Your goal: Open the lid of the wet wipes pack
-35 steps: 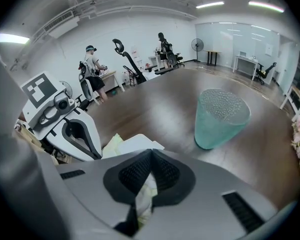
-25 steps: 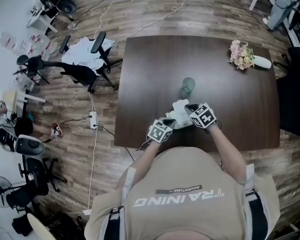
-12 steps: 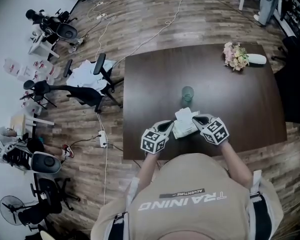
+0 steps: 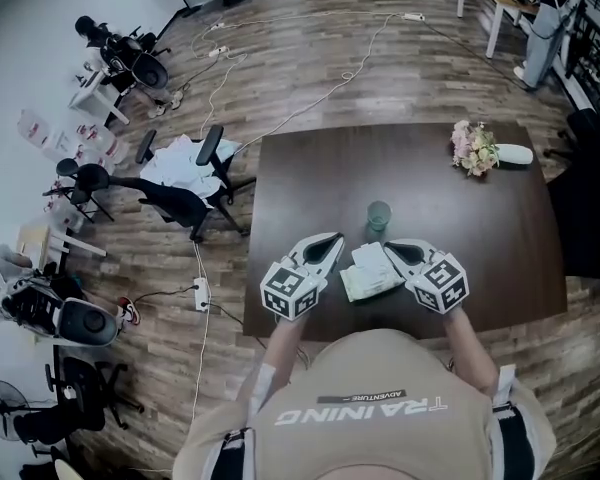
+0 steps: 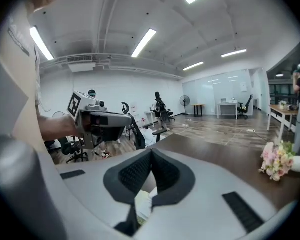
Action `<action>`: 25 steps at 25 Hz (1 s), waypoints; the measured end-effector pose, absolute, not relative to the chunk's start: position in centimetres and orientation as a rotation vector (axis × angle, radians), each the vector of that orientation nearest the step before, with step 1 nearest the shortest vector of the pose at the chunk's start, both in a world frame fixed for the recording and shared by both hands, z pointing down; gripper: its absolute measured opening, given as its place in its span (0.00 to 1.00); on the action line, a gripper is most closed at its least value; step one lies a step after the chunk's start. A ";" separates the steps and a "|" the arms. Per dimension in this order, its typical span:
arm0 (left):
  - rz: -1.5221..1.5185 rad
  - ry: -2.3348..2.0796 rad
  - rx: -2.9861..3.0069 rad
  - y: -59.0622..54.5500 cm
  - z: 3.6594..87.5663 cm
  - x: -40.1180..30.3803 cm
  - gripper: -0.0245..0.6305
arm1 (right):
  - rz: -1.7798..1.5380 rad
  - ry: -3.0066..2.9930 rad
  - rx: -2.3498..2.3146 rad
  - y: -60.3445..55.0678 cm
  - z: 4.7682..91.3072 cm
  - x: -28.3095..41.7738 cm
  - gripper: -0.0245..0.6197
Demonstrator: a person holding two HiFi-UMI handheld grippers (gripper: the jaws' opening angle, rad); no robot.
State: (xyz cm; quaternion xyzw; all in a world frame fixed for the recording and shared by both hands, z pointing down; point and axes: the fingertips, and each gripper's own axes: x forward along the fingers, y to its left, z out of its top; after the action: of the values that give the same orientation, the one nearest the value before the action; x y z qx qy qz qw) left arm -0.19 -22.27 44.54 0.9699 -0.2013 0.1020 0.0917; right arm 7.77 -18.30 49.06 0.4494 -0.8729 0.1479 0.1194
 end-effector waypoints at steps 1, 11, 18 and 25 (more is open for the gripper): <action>0.282 -0.600 2.897 -22.4 43.6 -0.2 0.05 | 0.403 -2.560 1.325 -18.5 48.1 7.8 0.06; 0.119 -0.560 2.993 -23.2 37.5 0.5 0.05 | 0.175 -2.600 1.408 -20.5 41.7 8.1 0.06; 0.071 -0.620 3.058 -24.1 35.1 -0.1 0.05 | 0.012 -2.597 1.475 -21.1 38.0 8.0 0.06; 0.045 -0.656 3.051 -25.0 35.1 -0.6 0.05 | -0.022 -2.605 1.501 -21.2 36.7 7.9 0.06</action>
State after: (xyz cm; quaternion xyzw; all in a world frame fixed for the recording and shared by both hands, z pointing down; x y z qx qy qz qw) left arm -0.62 -25.05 35.08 0.9775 -0.2103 0.0145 0.0103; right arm 7.90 -21.16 36.66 0.4981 -0.8645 -0.0074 0.0675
